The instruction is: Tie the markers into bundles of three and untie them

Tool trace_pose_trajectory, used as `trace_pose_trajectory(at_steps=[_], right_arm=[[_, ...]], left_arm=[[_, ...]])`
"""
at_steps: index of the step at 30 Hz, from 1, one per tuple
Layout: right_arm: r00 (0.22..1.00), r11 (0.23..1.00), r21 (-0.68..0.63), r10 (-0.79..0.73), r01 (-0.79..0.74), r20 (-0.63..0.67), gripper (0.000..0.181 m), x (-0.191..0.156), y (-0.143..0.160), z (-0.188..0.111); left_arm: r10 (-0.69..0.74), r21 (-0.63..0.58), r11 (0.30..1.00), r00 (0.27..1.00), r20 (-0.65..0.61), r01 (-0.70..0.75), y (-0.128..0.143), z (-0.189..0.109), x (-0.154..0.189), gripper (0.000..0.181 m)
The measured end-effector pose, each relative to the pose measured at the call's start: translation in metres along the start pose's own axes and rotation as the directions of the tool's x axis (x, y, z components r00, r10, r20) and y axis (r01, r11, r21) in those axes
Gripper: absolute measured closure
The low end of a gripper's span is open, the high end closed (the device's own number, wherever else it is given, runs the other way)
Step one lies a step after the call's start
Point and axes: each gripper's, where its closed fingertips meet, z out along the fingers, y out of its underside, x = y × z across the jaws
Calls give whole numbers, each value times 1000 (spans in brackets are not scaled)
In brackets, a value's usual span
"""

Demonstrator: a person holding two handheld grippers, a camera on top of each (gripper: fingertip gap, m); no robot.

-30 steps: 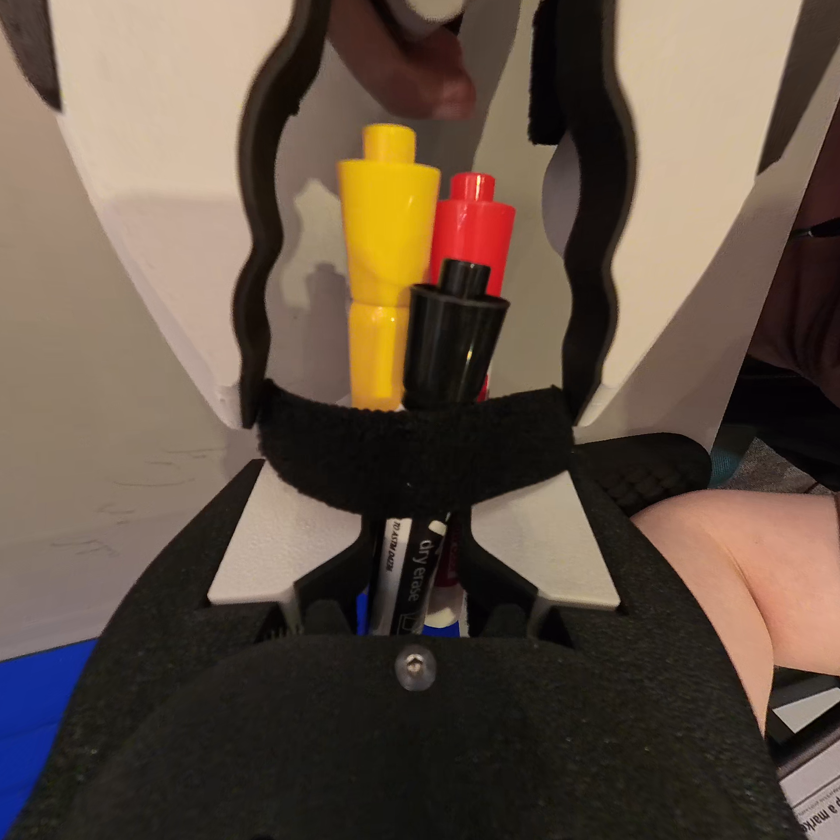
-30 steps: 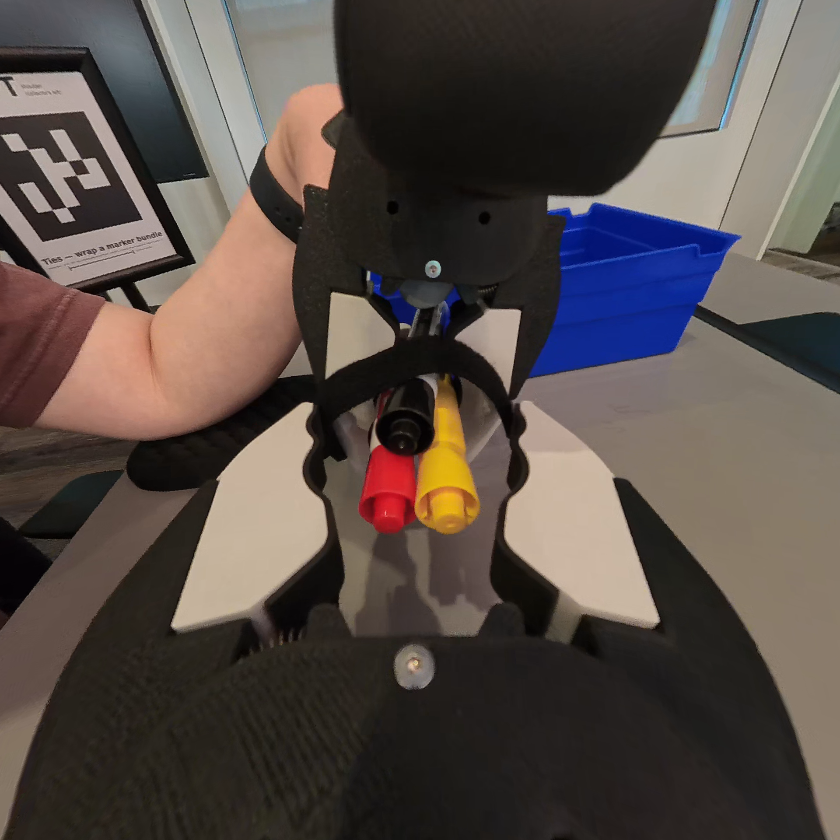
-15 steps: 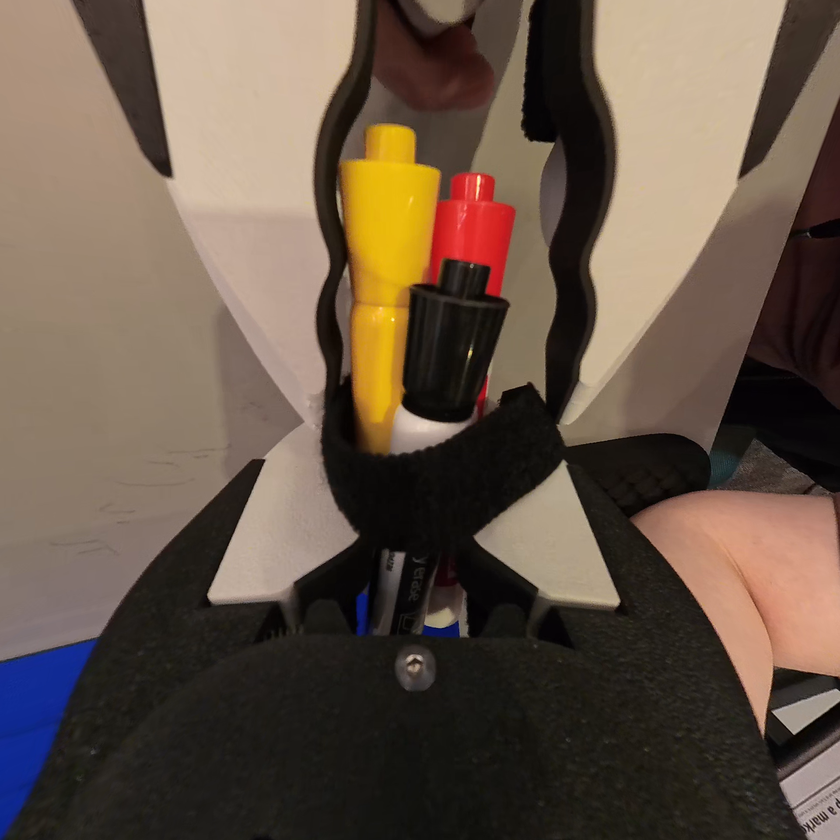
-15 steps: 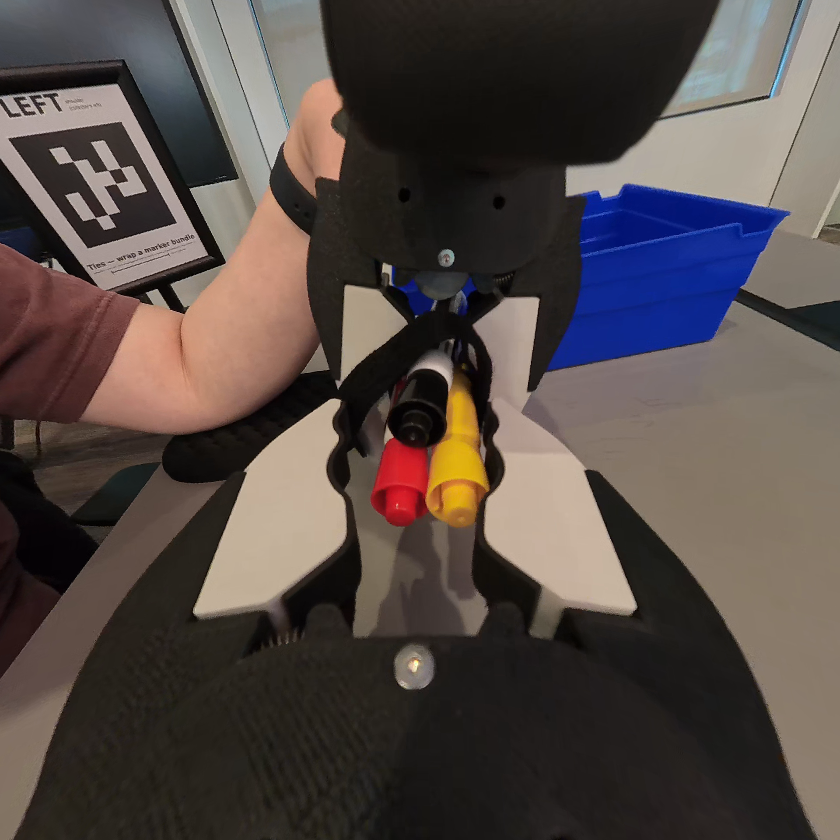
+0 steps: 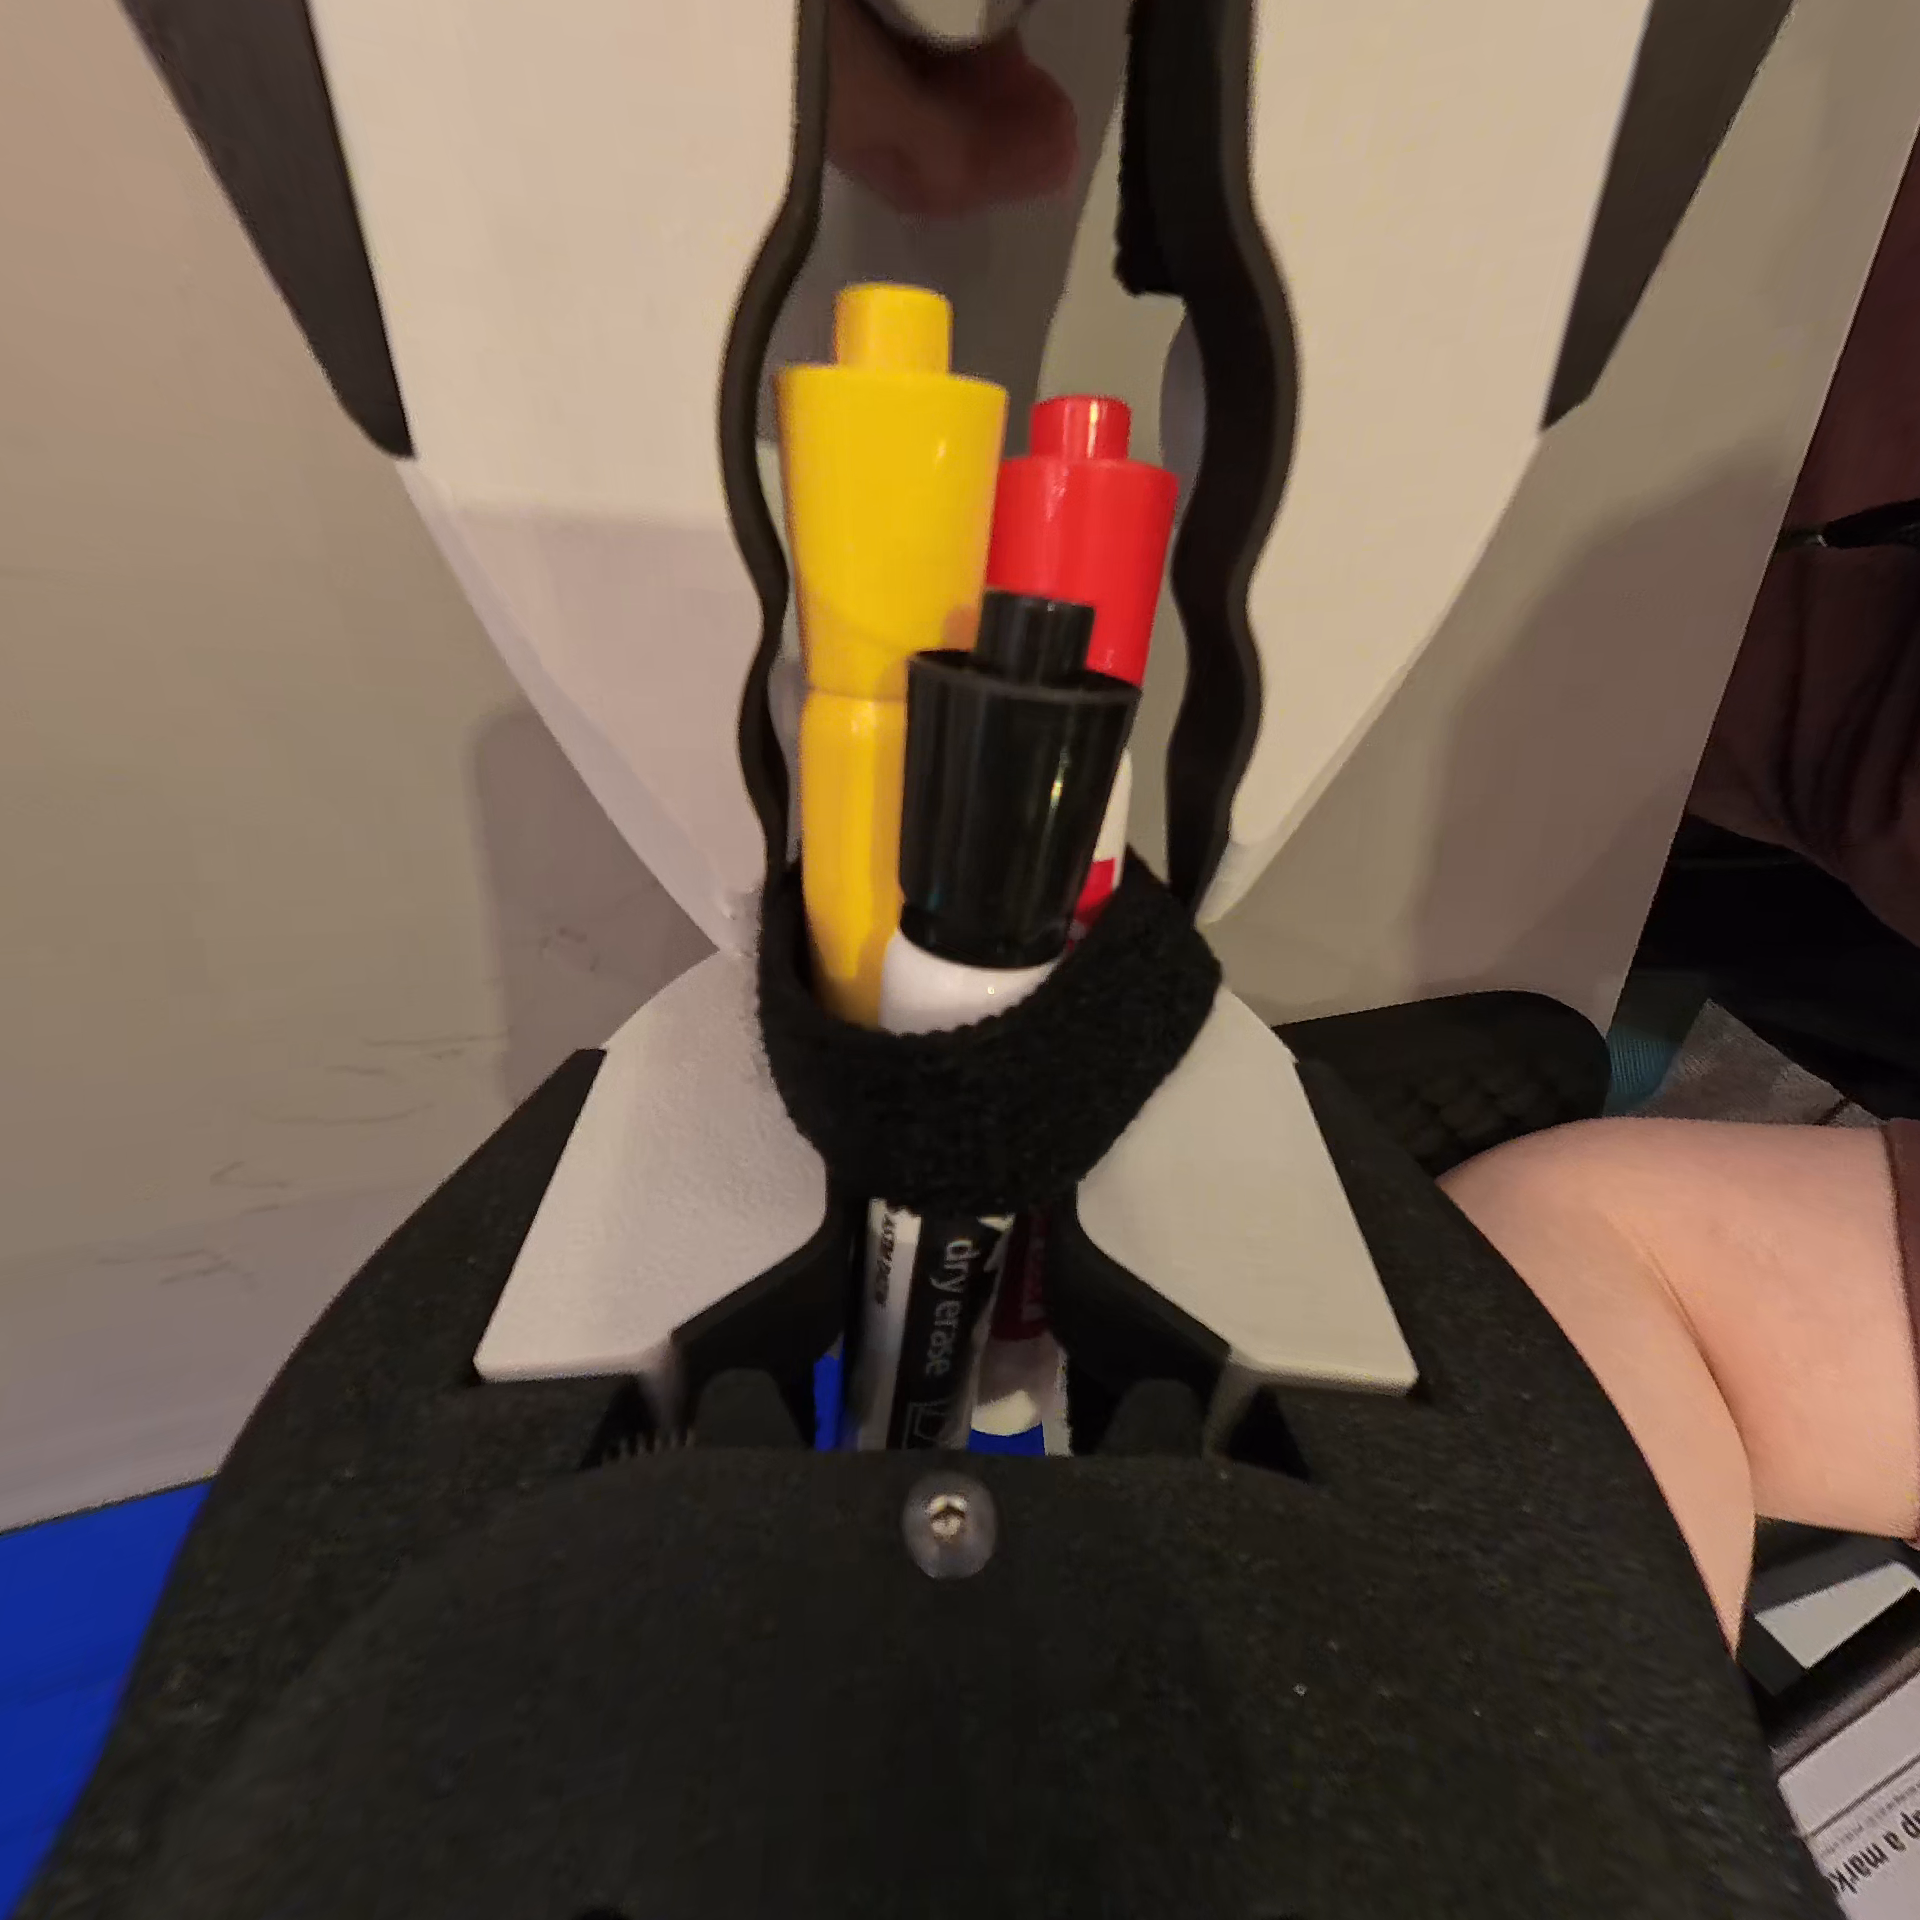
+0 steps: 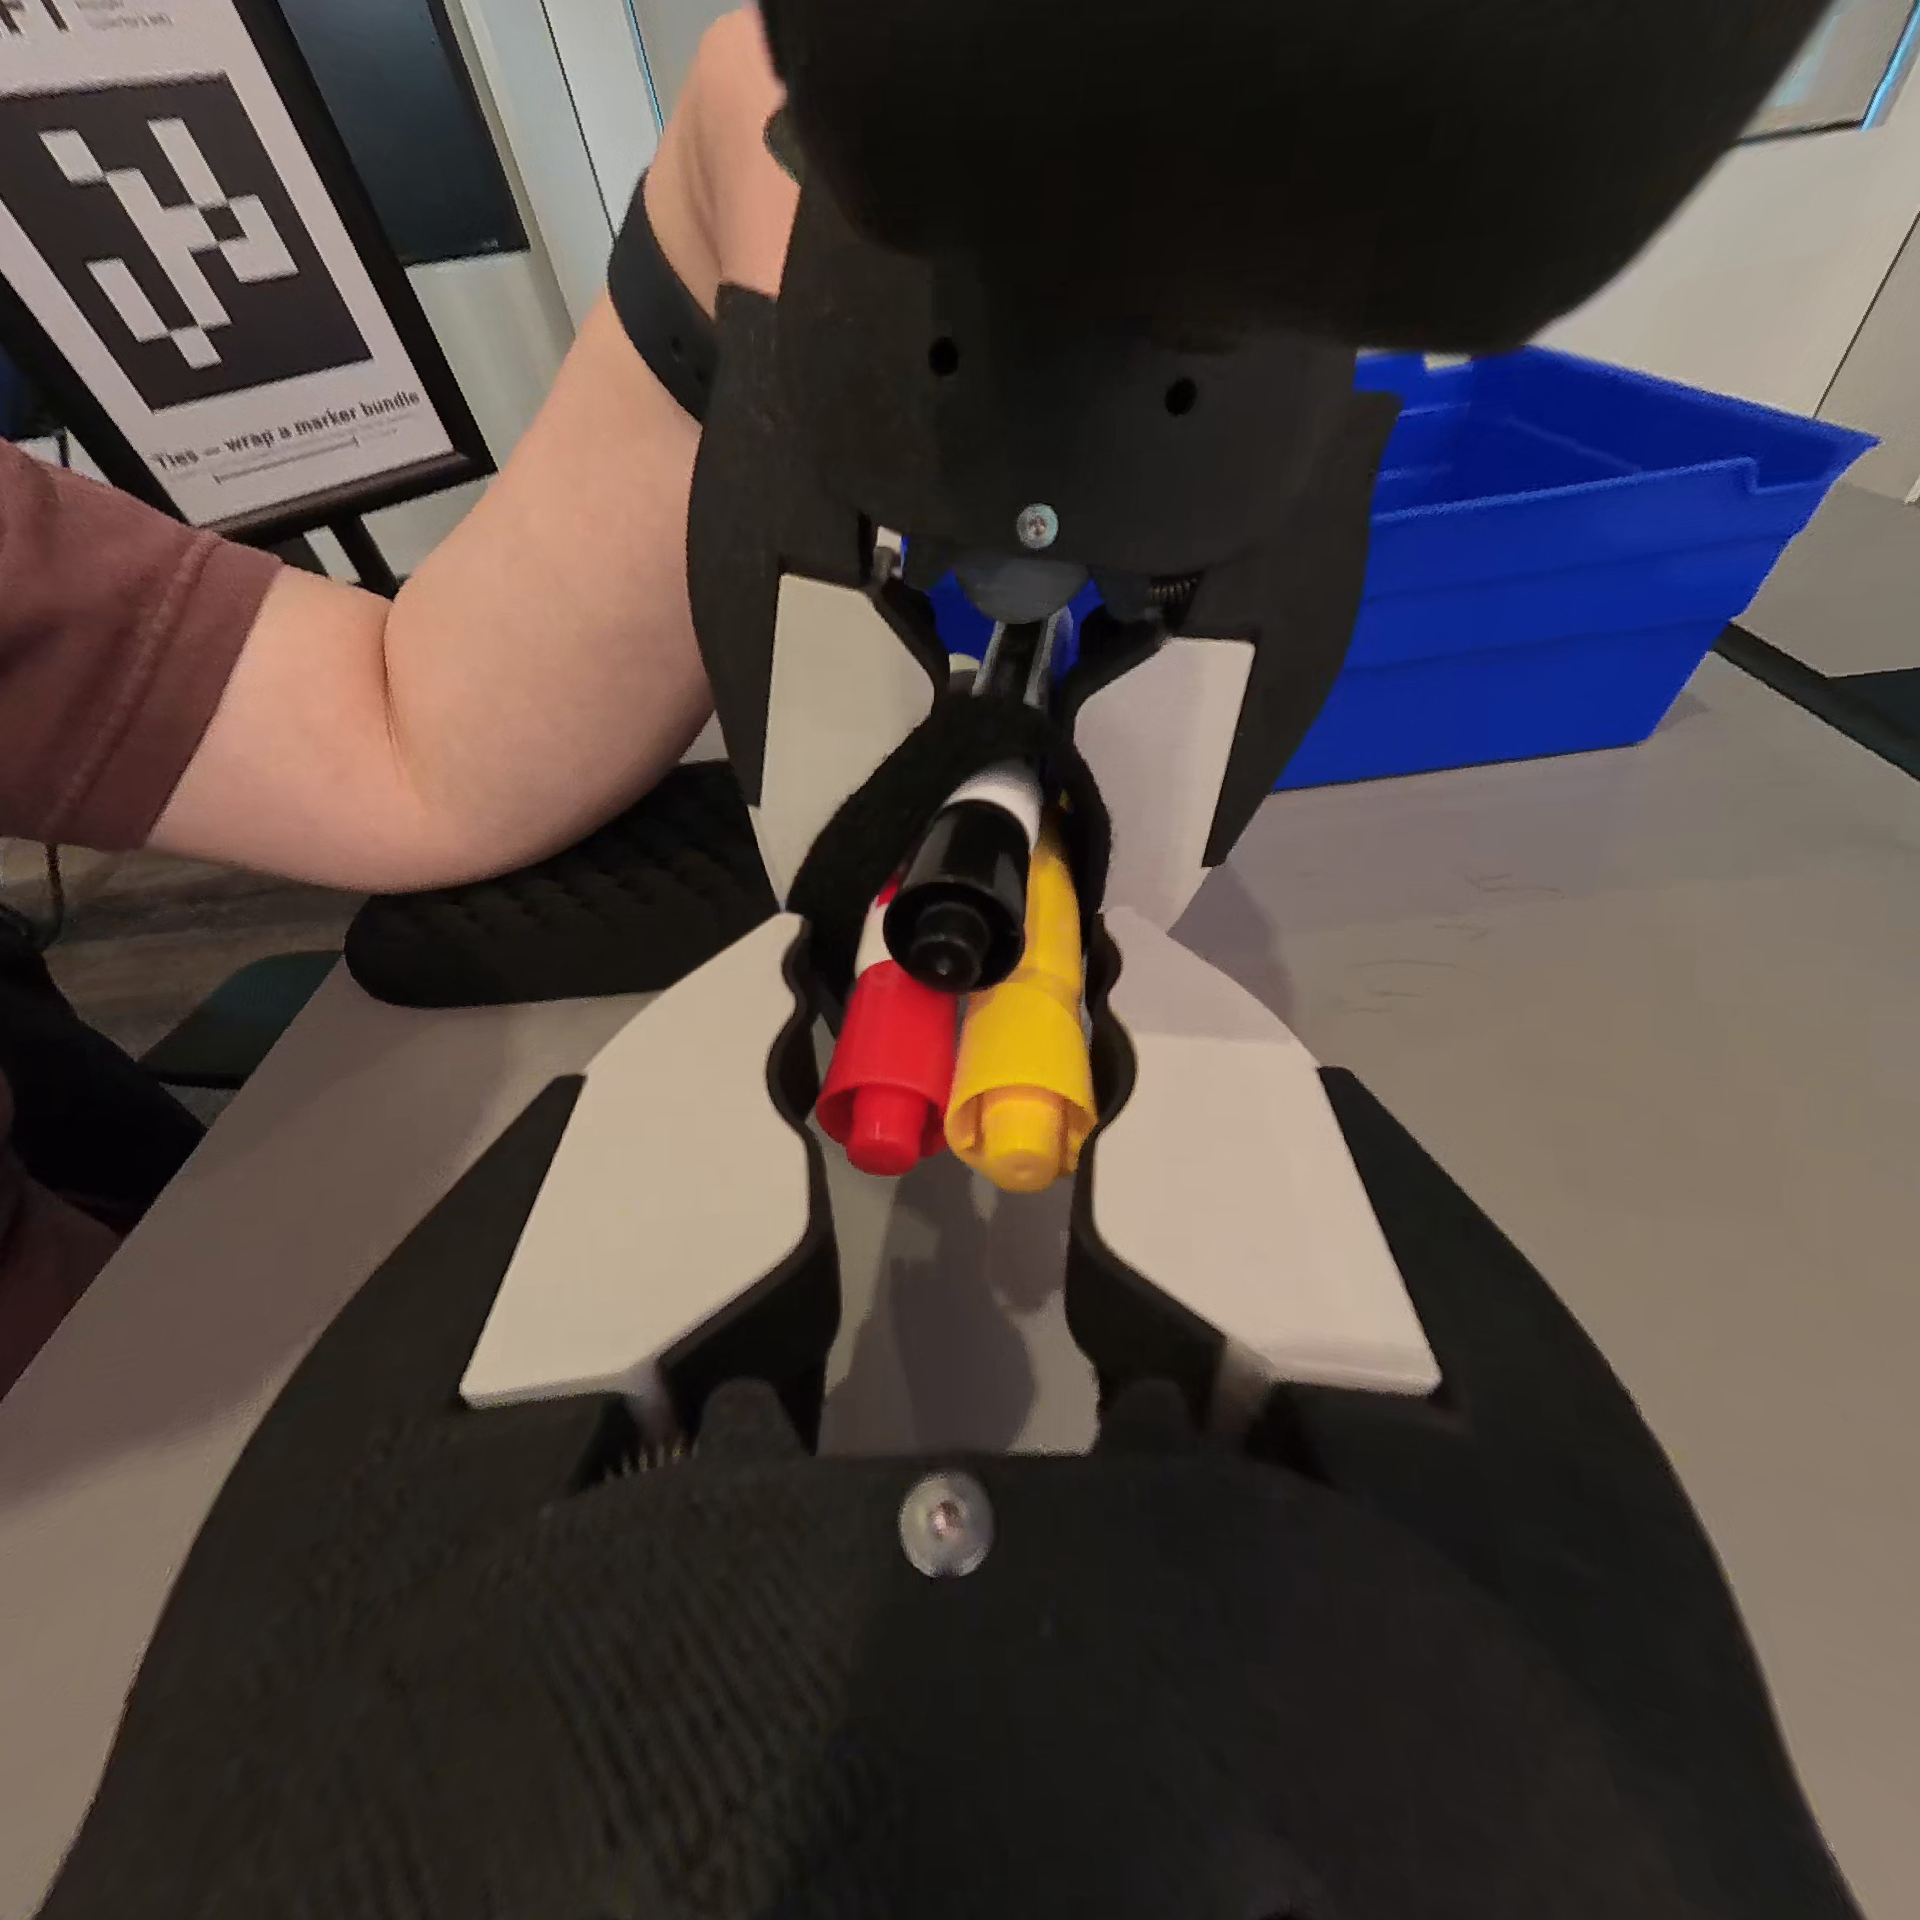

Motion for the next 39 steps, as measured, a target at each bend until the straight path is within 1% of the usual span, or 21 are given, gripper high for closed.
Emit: trace_pose_trajectory(at_steps=[3,9,15,23,27,30,32,37,39], right_arm=[[1000,999,-38,-24,24,-2,133,0,4,-1],[997,995,-68,-72,71,-2,132,1,7,-2],[978,975,-98,-203,198,-46,132,0,7,-2],[986,982,-89,-165,166,18,130,-4,6,-5],[978,973,-100,-211,209,-4,132,-2,7,-6],[958,956,-98,-282,276,-49,133,1,5,-7],[940,940,-102,-333,325,-74,133,1,5,-6],[867,879,-102,-477,466,-144,134,1,2,-7],[844,859,-111,-512,500,-160,136,0,1,-6]], left_arm=[[2,-9,1000,1000,-3,-2,0,2,0,138],[-6,-11,1000,1000,-12,6,-1,3,0,138],[0,-4,1000,999,-32,0,-2,2,4,138],[2,0,1000,999,-40,-2,-4,2,7,137],[-10,-13,1000,999,-40,9,-4,4,6,138],[-20,-14,1000,999,-39,19,-4,4,6,140],[-18,-21,1000,999,-36,17,-3,4,7,137],[-14,-4,1000,998,-59,14,-6,2,11,140],[-12,0,1000,998,-67,12,-7,2,13,140]])
